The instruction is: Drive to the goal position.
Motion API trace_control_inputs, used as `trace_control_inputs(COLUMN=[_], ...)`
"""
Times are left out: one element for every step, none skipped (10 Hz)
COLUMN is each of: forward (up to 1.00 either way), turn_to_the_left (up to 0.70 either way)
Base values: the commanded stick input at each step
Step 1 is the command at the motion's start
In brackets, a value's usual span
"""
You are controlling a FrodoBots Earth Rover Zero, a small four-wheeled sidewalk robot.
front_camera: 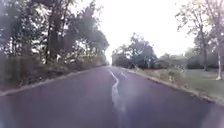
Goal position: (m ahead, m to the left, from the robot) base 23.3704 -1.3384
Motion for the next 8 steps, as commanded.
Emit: trace_control_inputs(forward=[1.0,1.0,1.0,1.0,1.0,1.0,1.0,1.0], turn_to_the_left=[0.0,0.0,0.0,0.0,0.0,0.0,0.0,0.0])
